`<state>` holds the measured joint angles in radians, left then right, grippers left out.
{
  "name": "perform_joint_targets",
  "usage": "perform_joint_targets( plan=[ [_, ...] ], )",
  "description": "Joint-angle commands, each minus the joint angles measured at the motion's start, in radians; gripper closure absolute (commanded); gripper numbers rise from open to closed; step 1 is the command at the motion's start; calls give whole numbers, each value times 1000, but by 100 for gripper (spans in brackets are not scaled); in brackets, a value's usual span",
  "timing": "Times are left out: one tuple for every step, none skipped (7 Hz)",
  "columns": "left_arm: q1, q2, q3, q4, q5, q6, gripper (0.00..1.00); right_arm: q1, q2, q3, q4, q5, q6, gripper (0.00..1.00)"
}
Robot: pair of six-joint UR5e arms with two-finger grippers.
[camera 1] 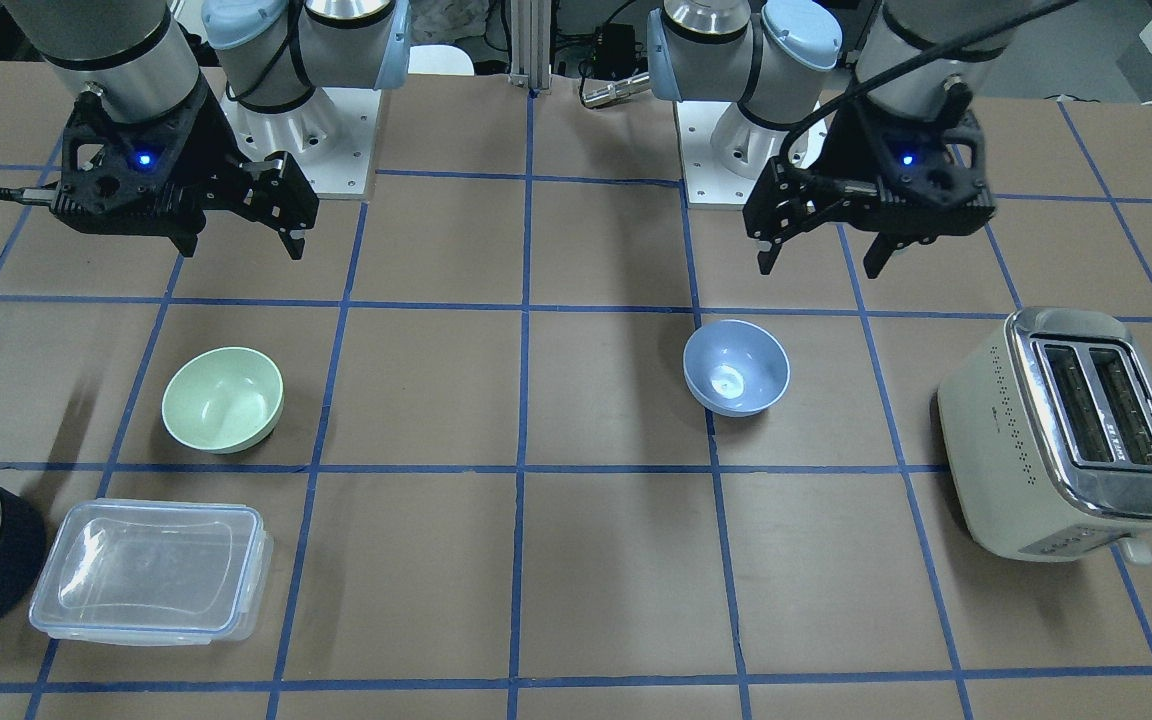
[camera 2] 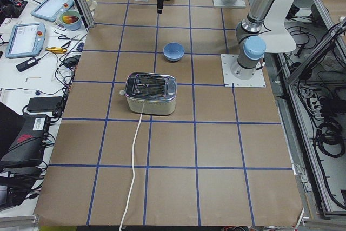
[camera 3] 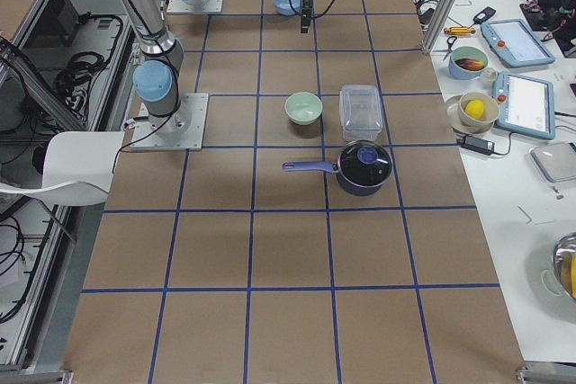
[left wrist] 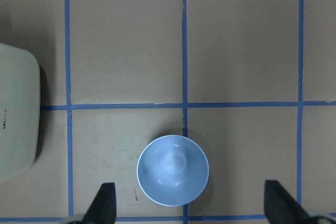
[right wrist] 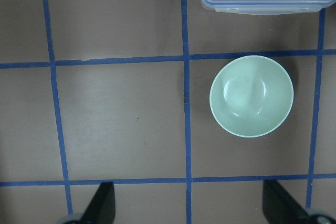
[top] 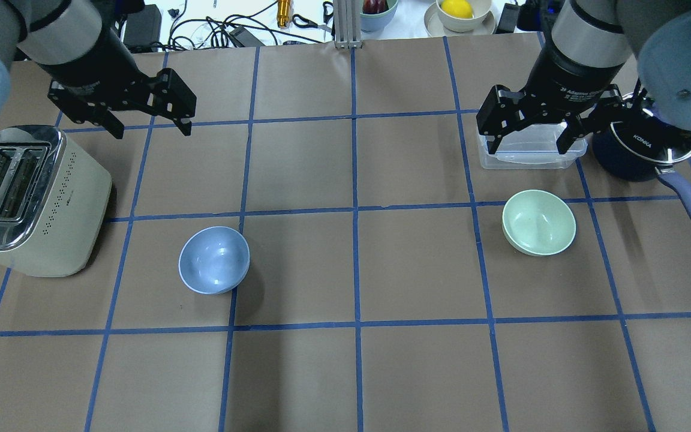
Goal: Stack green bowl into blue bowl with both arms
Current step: 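Lower the left gripper toward the light blue bowl, then grasp the blue bowl rim with the left gripper while the right reaches the green bowl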
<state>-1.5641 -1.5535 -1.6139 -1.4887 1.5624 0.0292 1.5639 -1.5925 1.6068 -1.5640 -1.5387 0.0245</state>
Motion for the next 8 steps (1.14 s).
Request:
perform_joint_targets(
  plan=[
    [-50, -39, -251, 237, 10, -23, 0, -2, 6, 4, 2, -4, 2, 0],
    [-53, -55, -403, 415, 1, -50, 0, -8, 15, 7, -17, -11, 3, 0],
    [-53, -78, -513, 565, 4, -51, 0, -45, 55, 16, -24, -18, 9, 0],
    [-56, -104, -579, 635, 10, -52, 0, -136, 74, 16, -75, -8, -3, 0],
    [-57, -123, -607, 649, 10, -54, 2, -239, 109, 27, -129, 3, -76, 0],
    [-65, -140, -609, 654, 5, -63, 2, -313, 156, 47, -166, 3, -183, 0],
    [-76, -166, -609, 700, 13, -63, 22, -347, 210, 71, -247, 2, -284, 0],
    [-85, -192, -607, 741, 22, -71, 81, -347, 239, 88, -301, -3, -297, 0]
  ],
)
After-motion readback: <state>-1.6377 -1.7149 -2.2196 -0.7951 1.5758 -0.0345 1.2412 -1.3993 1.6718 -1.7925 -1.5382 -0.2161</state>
